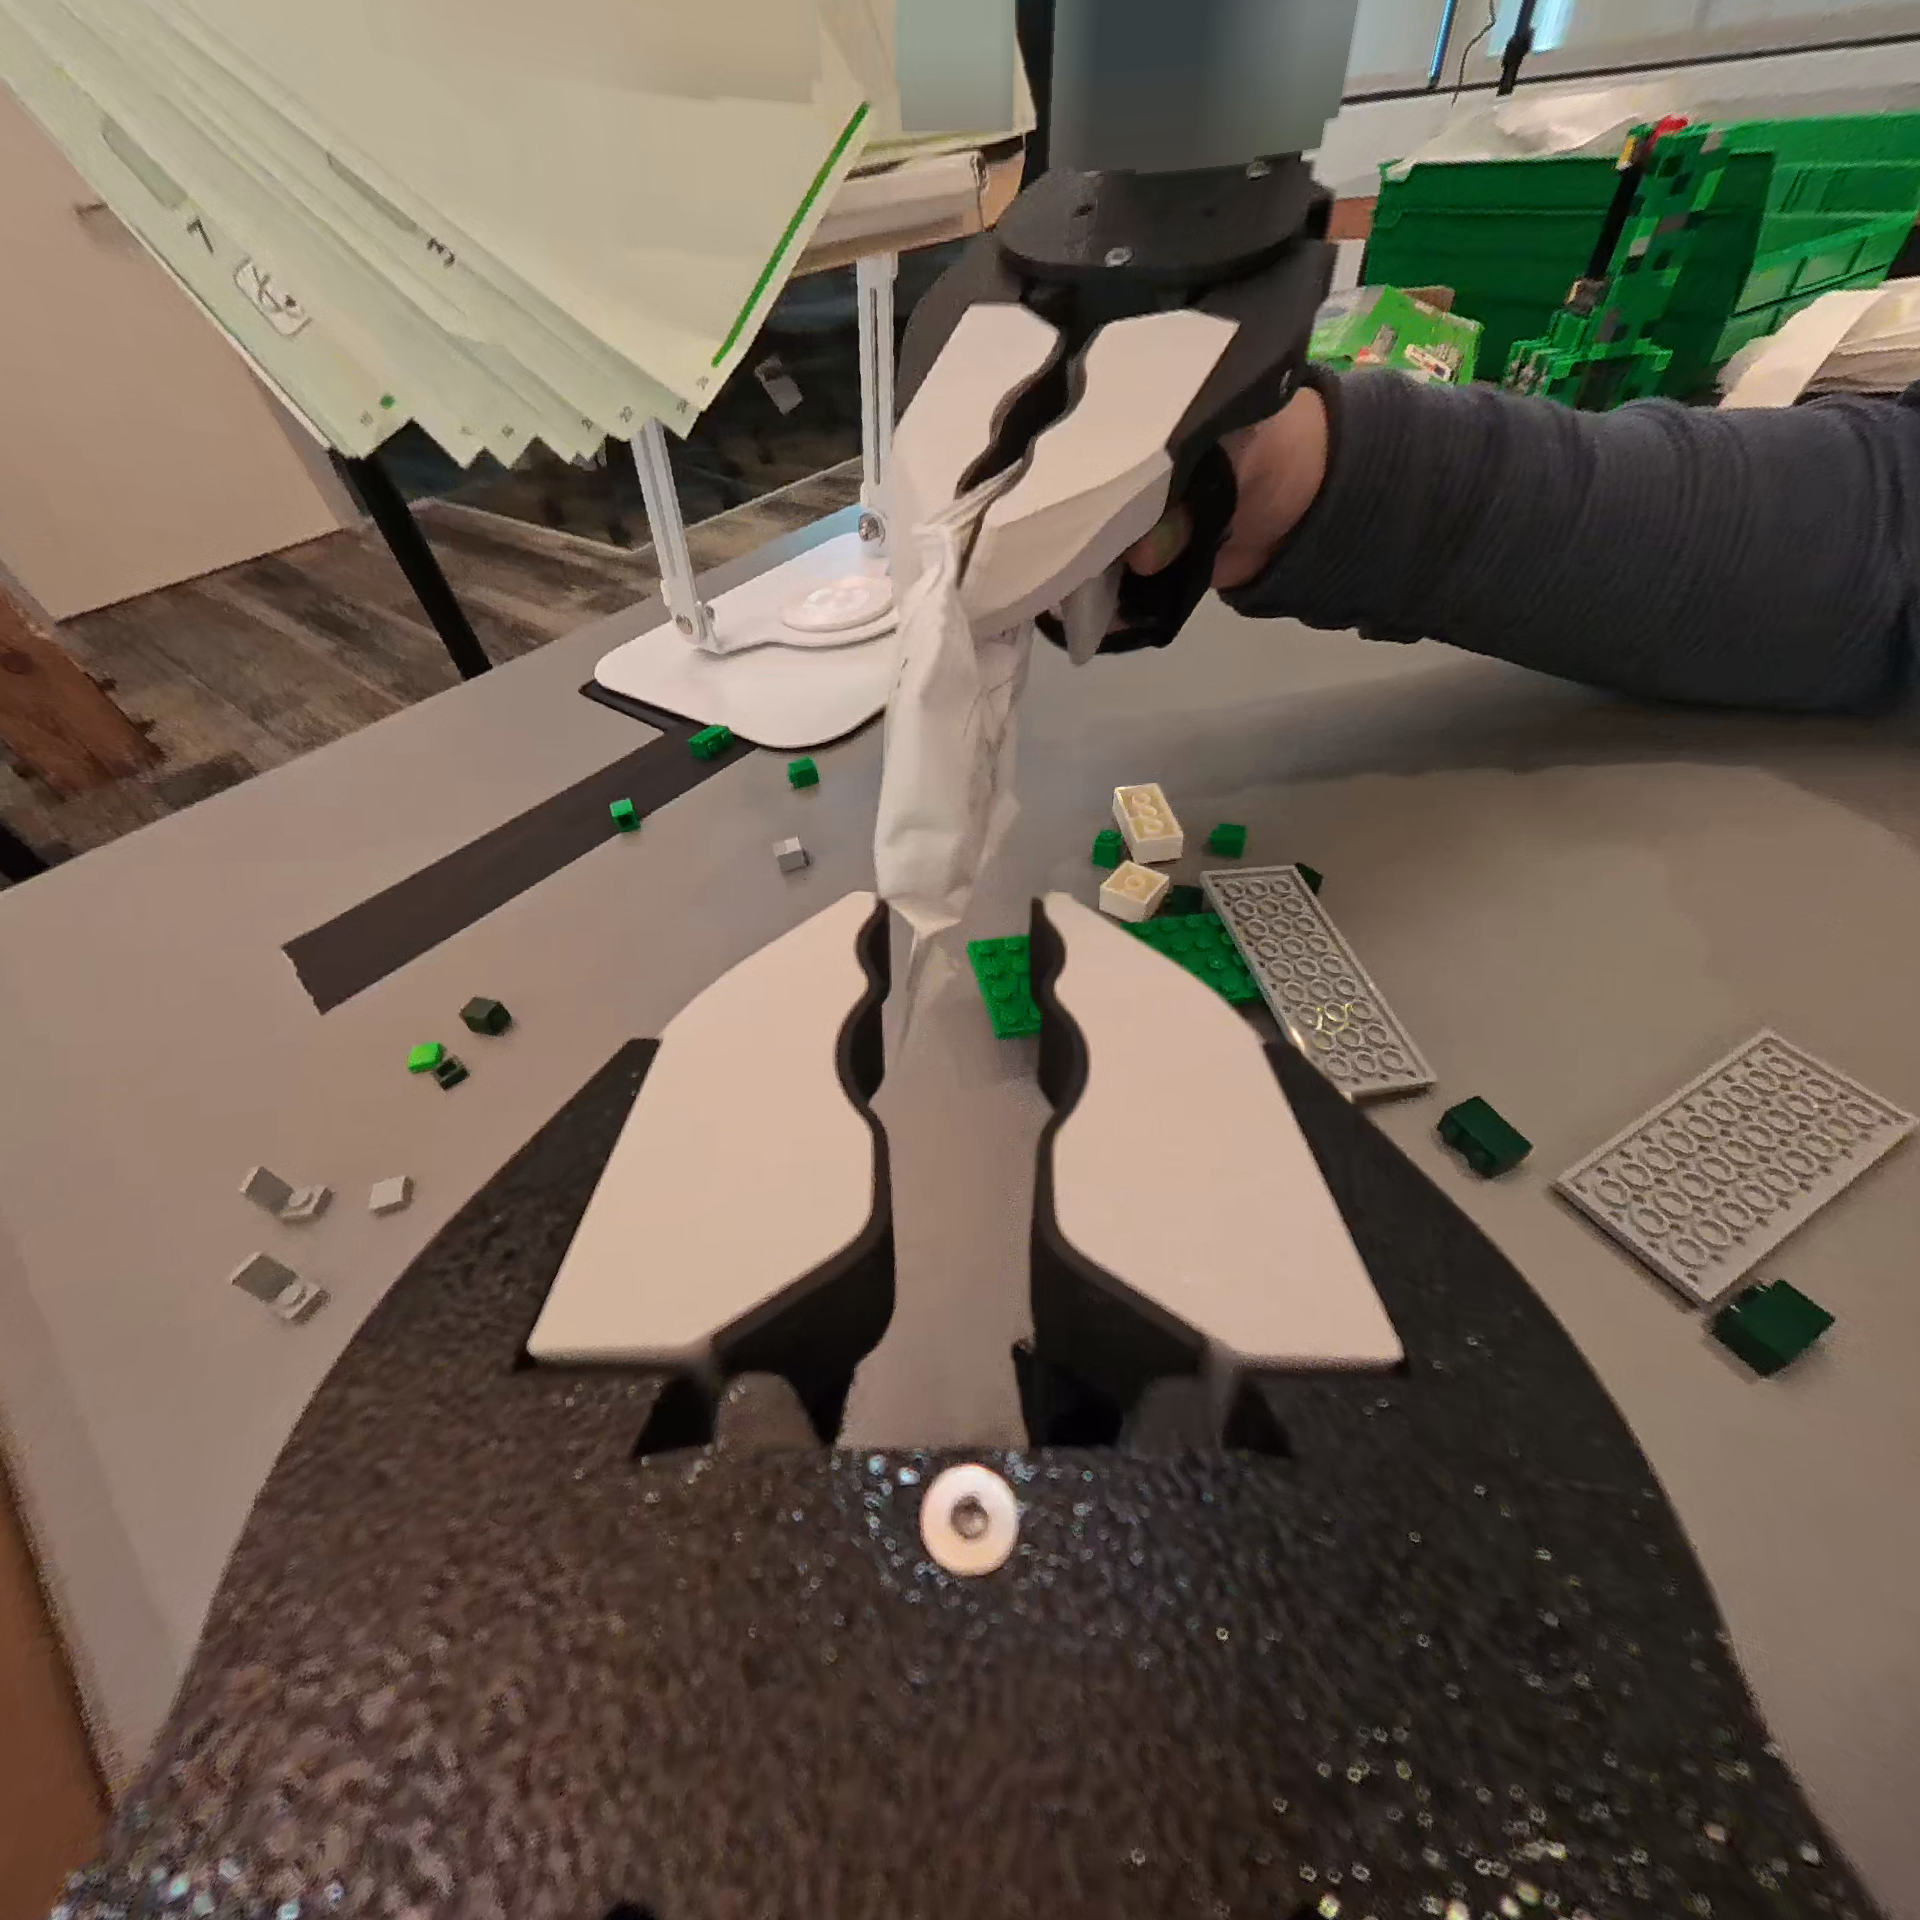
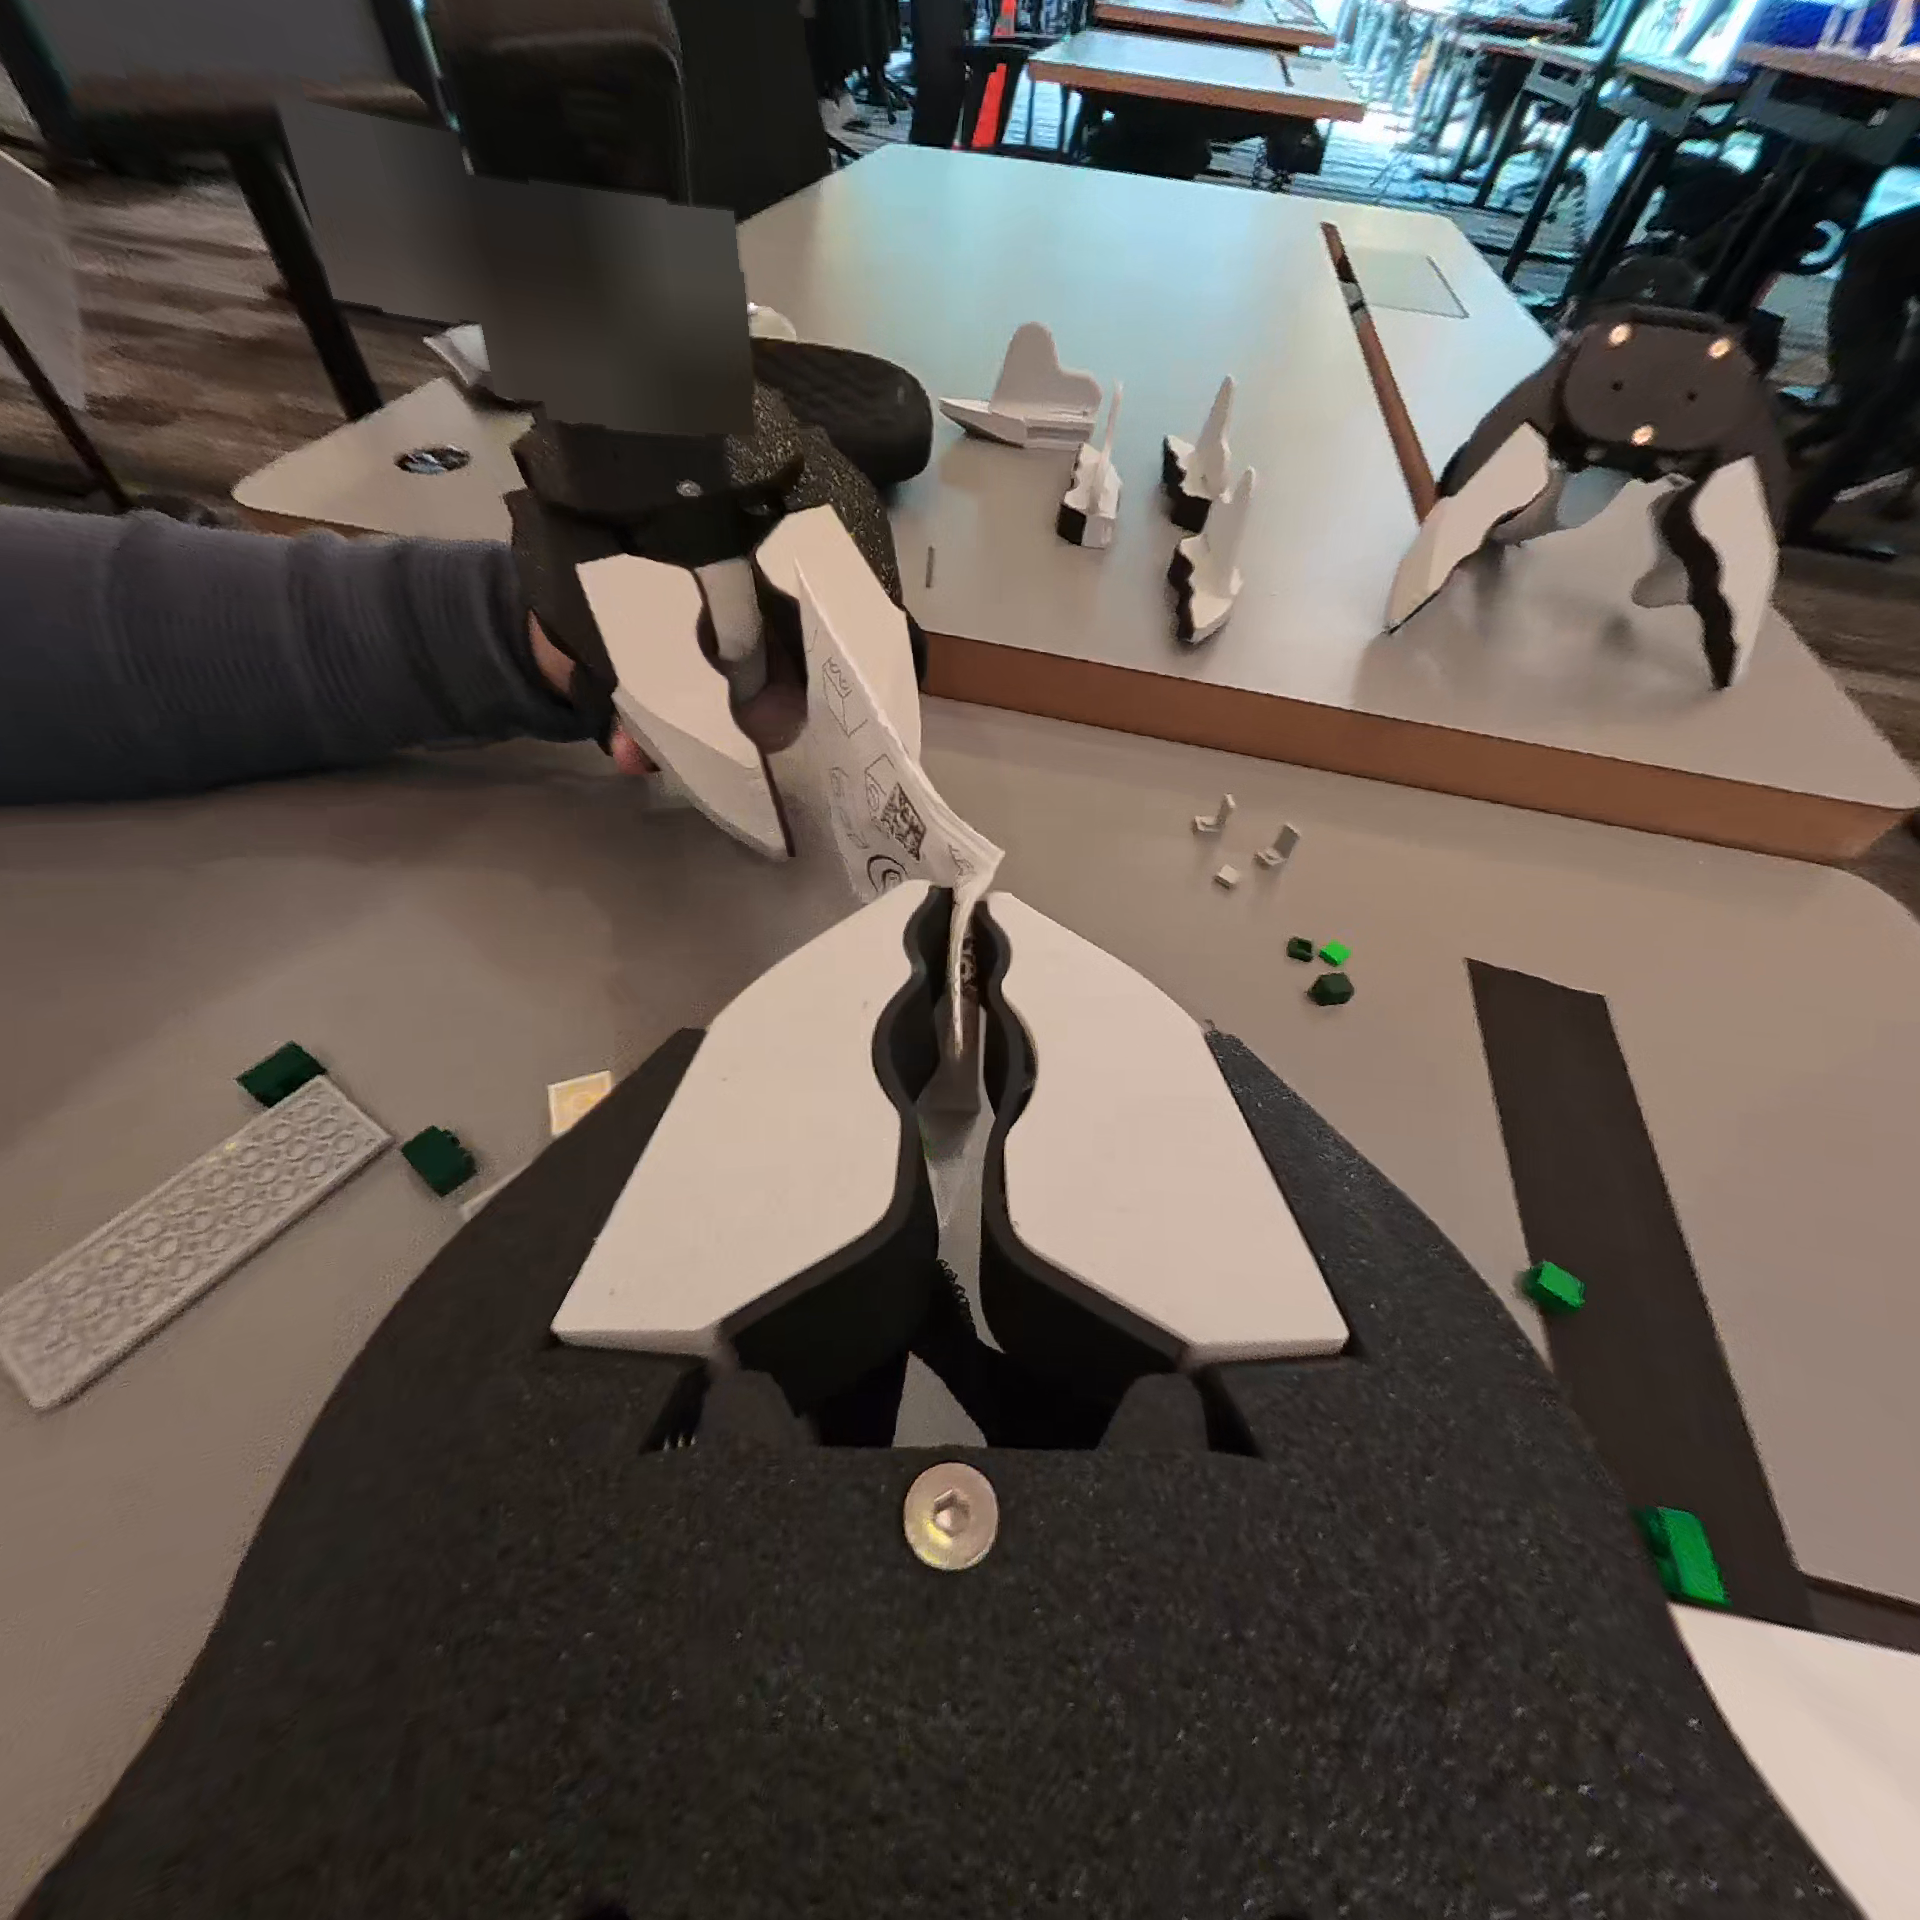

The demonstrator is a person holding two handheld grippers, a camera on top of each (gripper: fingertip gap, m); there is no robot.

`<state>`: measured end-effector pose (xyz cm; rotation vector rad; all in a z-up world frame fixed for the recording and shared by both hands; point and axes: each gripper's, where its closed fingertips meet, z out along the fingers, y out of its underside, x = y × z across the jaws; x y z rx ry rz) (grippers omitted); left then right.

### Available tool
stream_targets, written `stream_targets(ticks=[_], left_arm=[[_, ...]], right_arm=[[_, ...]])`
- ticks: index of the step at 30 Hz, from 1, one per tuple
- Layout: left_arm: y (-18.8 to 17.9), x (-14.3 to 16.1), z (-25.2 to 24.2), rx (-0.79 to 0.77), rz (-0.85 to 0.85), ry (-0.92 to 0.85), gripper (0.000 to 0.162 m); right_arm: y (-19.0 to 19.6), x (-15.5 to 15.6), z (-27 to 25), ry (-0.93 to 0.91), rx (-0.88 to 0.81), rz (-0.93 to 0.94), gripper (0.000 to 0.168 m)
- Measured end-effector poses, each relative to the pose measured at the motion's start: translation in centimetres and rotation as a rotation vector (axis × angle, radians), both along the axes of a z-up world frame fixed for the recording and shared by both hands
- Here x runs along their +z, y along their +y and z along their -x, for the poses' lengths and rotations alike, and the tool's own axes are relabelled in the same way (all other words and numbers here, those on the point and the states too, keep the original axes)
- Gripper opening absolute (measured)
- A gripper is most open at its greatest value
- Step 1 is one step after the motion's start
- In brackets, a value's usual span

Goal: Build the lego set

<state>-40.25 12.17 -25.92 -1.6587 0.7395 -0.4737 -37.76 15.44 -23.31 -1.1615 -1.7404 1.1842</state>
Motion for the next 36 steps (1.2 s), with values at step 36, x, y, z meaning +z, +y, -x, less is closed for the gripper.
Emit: stream_targets(ticks=[36], left_arm=[[0.4, -0.4, 0.6, 0.028, 0.064, -0.042, 0.009]], right_arm=[[-1.4, -2.7, 0.5, -0.056, 0.065, 0.024, 0.01]])
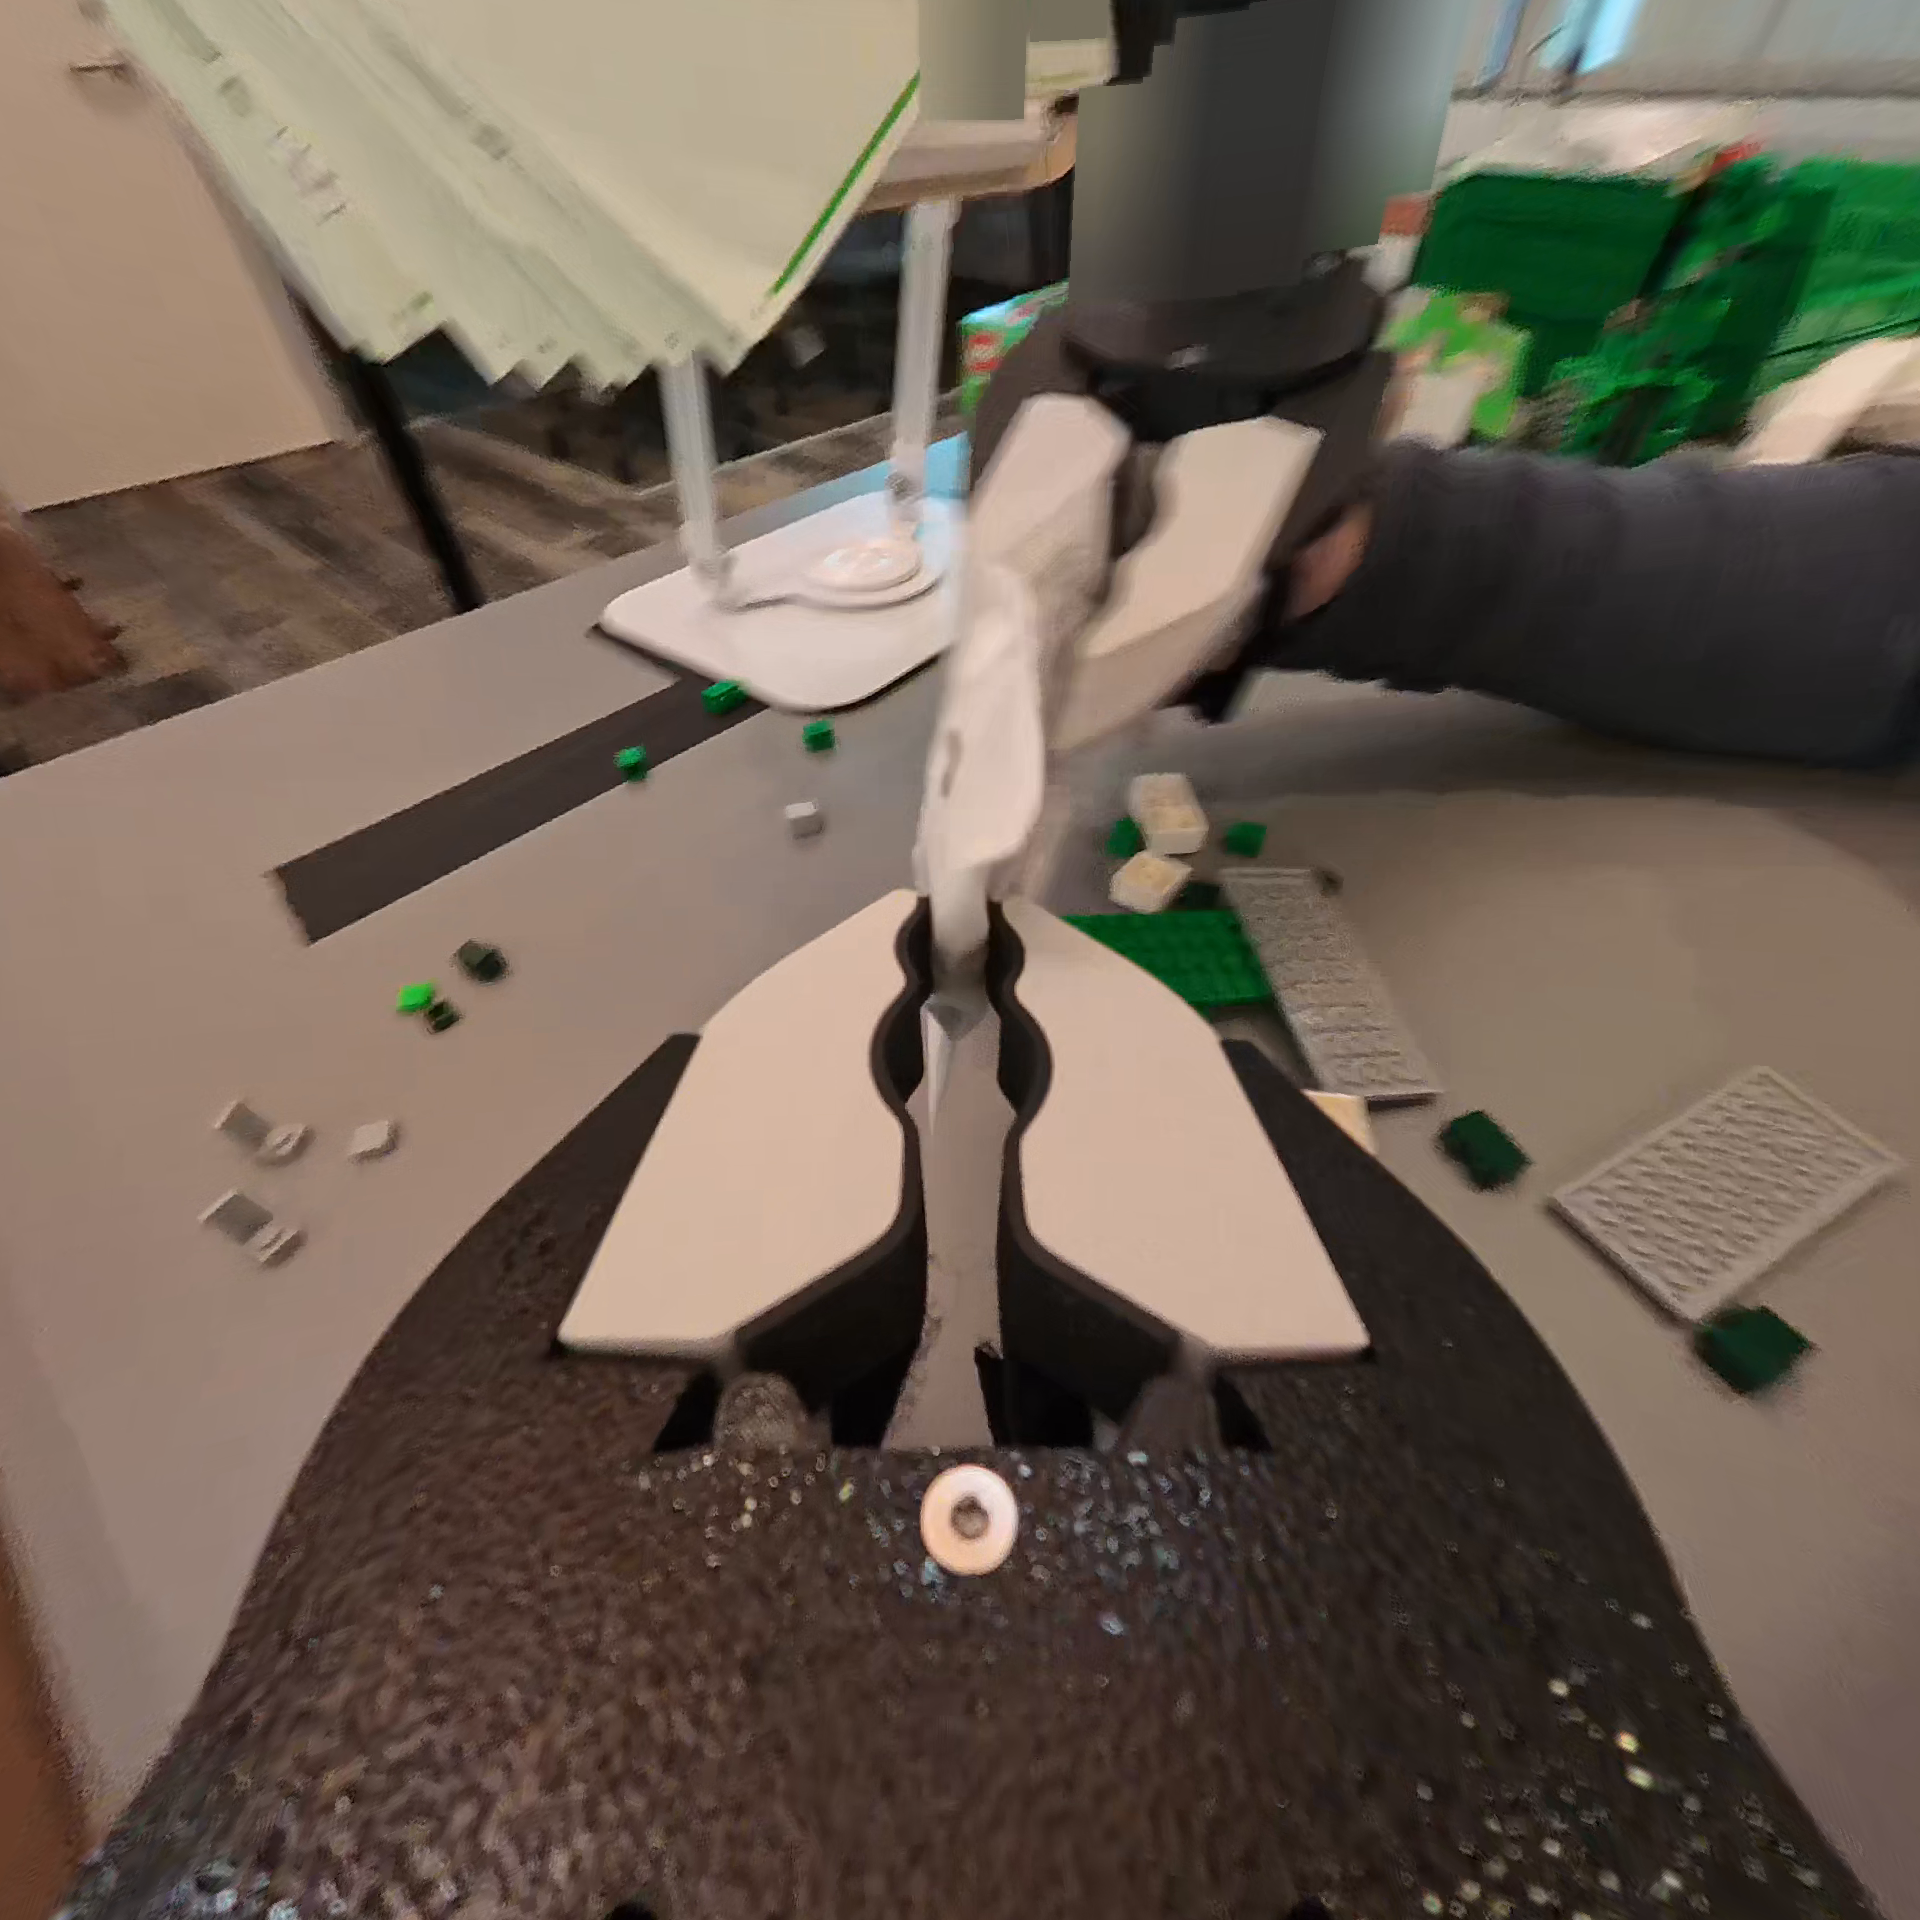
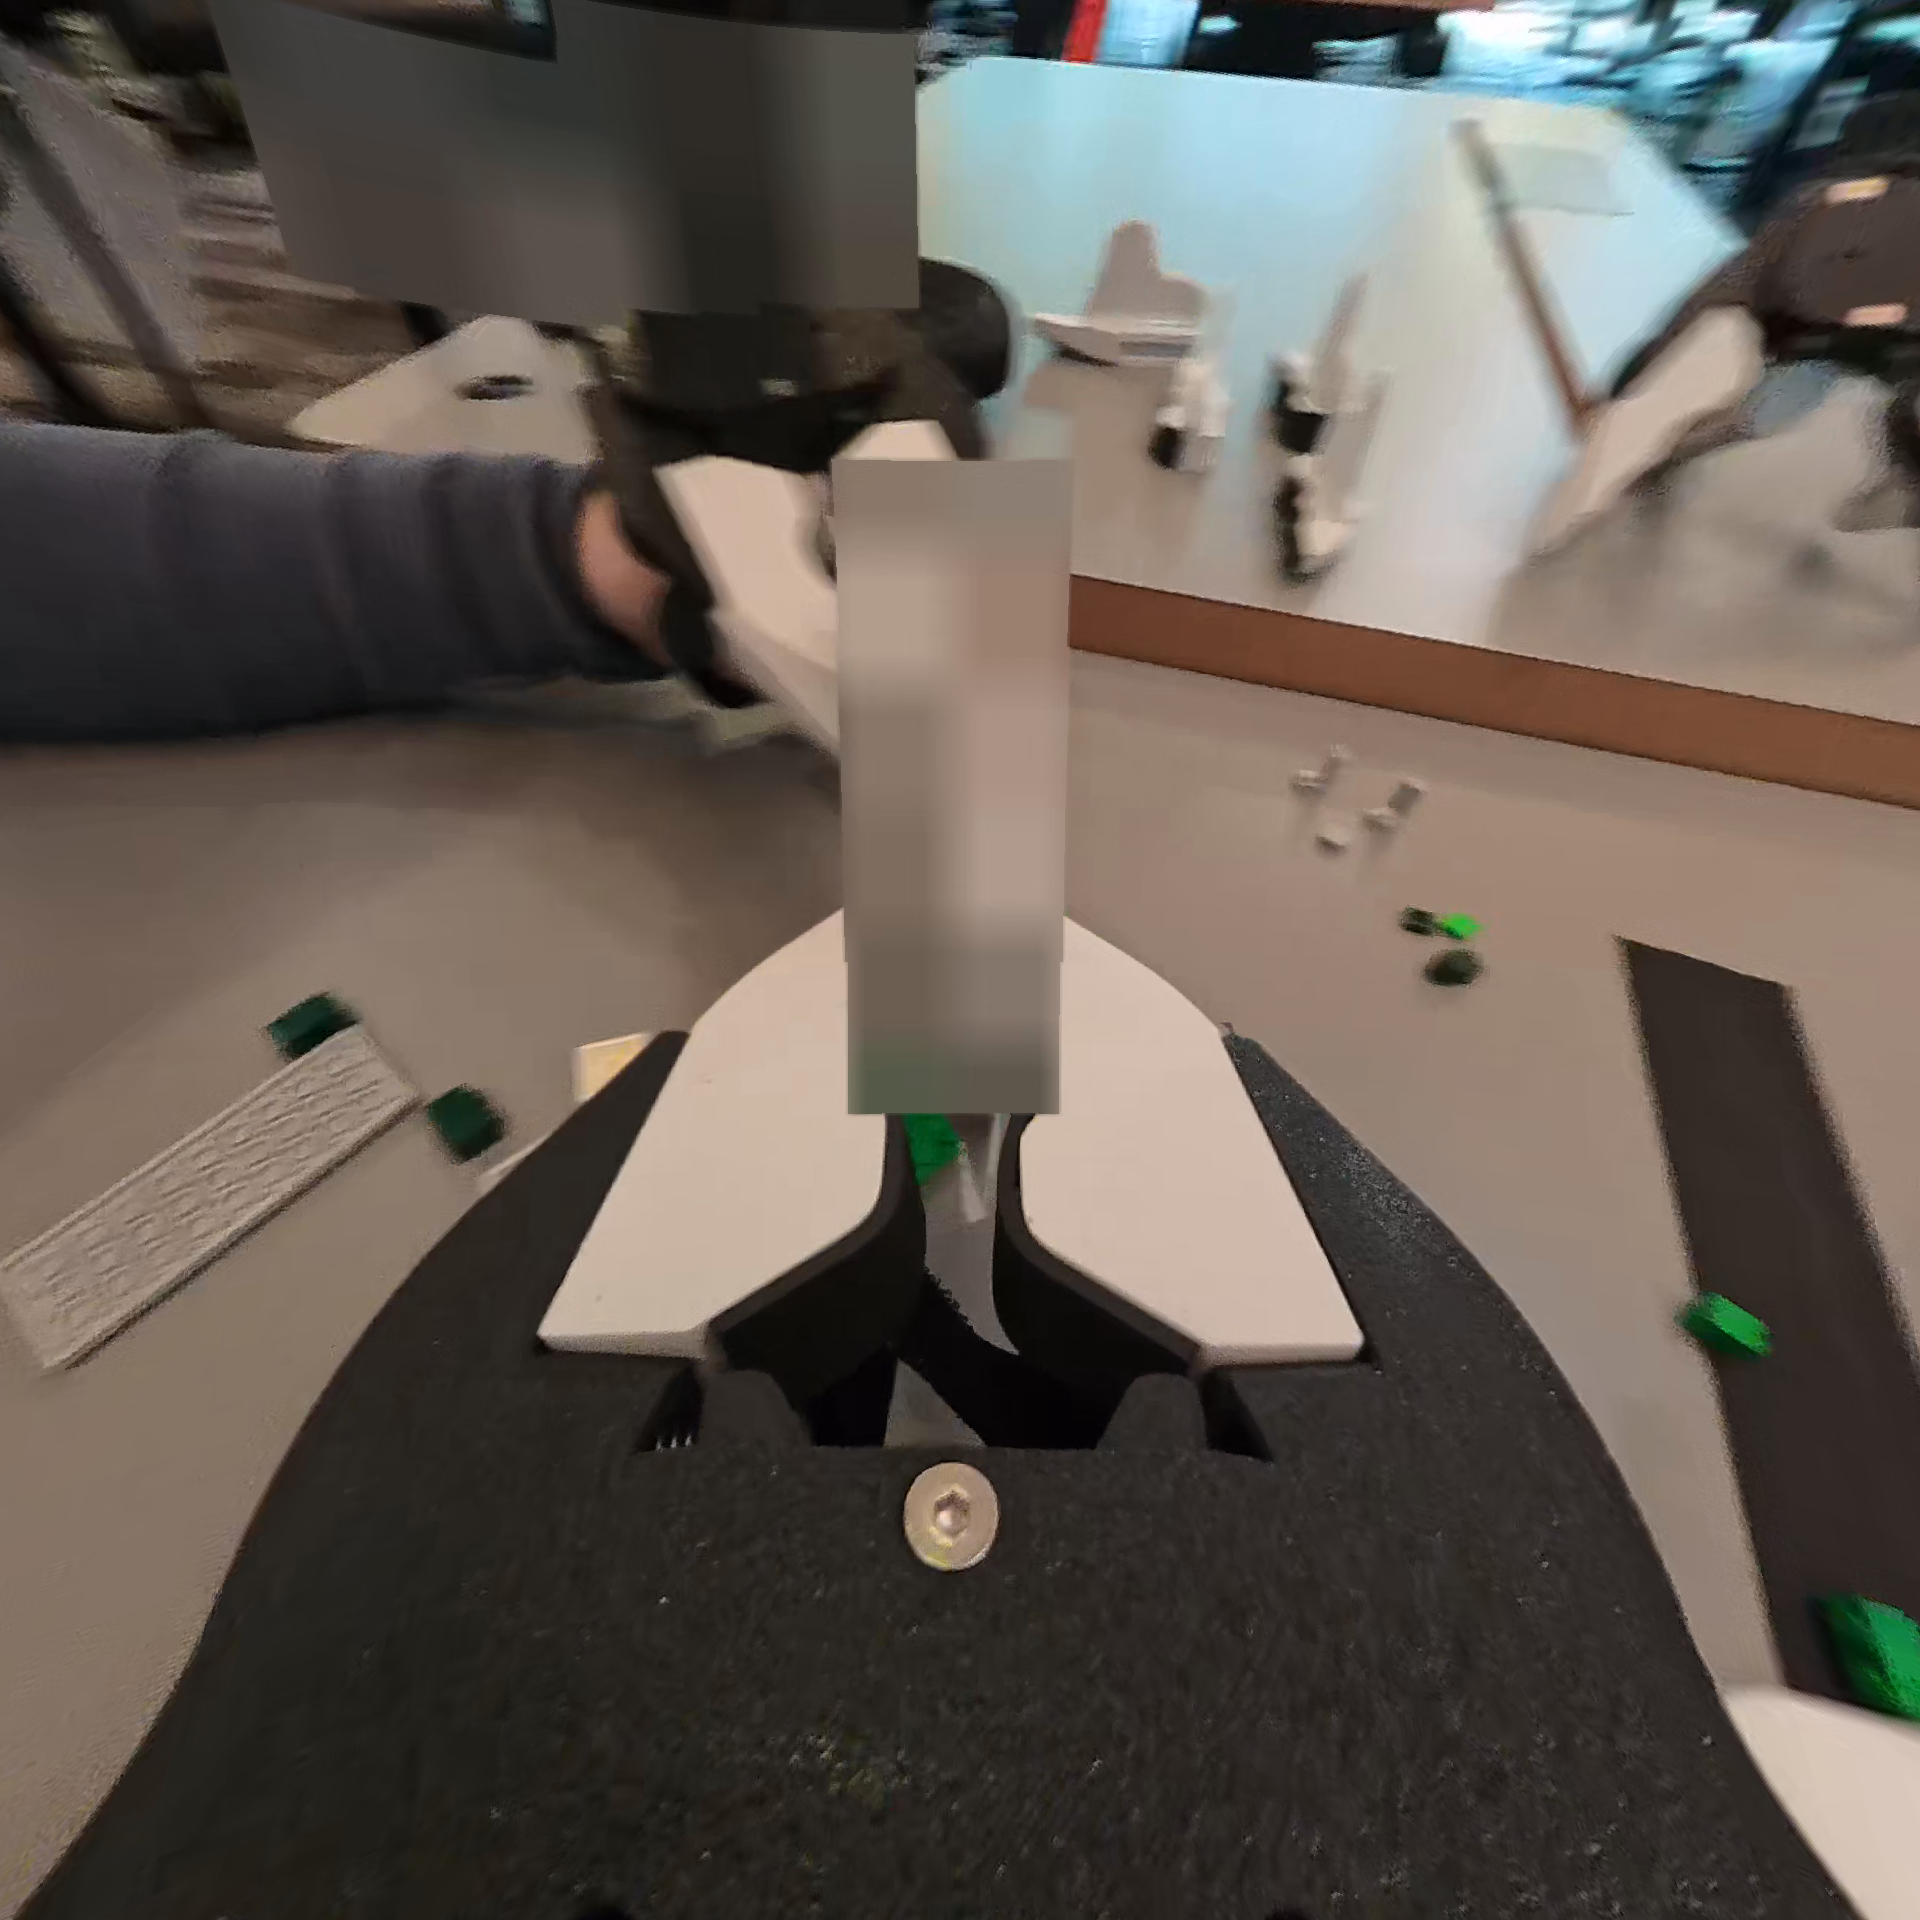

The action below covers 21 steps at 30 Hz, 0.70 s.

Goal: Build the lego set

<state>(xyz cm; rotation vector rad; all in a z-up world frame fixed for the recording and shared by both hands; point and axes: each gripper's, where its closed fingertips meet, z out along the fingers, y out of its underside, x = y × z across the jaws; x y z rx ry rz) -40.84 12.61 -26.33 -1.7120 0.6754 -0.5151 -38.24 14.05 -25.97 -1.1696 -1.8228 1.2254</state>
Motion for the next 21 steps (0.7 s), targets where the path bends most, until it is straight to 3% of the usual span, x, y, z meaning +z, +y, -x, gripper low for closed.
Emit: stream_targets(ticks=[2, 4, 5, 7, 11, 13, 14, 17, 18, 21], left_arm=[[-0.1, 0.0, -0.8, -0.024, 0.012, -0.01, 0.009], [0.7, -1.6, 0.3, 0.06, 0.051, 0.117, 0.009], [0.6, -1.5, 0.3, 0.05, 0.056, 0.098, 0.009], [-0.3, 0.1, -0.8, -0.036, 0.006, -0.009, 0.009], [0.0, 1.1, -0.6, -0.023, -0.011, -0.122, 0.01], [0.3, 1.4, 0.4, 0.027, -0.022, -0.16, 0.02], [0.6, 1.1, 0.9, 0.057, -0.001, -0.16, 0.036], [0.4, 0.5, 0.3, 0.017, 0.03, -0.178, 0.042], [0.4, 0.6, -0.1, 0.006, 0.024, -0.178, 0.041], [0.1, 0.7, -1.3, -0.045, -0.001, -0.146, 0.006]], right_arm=[[1.4, 0.0, 0.6, 0.004, -0.099, -0.05, 0.01], [0.7, -0.8, 0.3, -0.04, -0.063, -0.157, 0.01], [0.0, -0.9, 0.1, -0.048, -0.024, -0.171, 0.01], [1.1, 0.0, 0.6, 0.003, -0.099, -0.117, 0.01], [1.4, 1.2, 0.5, 0.055, -0.104, 0.005, 0.01], [1.3, 1.9, 0.4, 0.086, -0.096, 0.07, 0.01], [1.5, 2.4, 0.3, 0.109, -0.098, 0.095, 0.01], [1.5, 3.7, -0.1, 0.159, -0.07, 0.205, 0.01], [1.3, 4.0, -0.2, 0.167, -0.053, 0.236, 0.01], [1.0, 3.9, -0.2, 0.146, -0.033, 0.255, 0.01]])
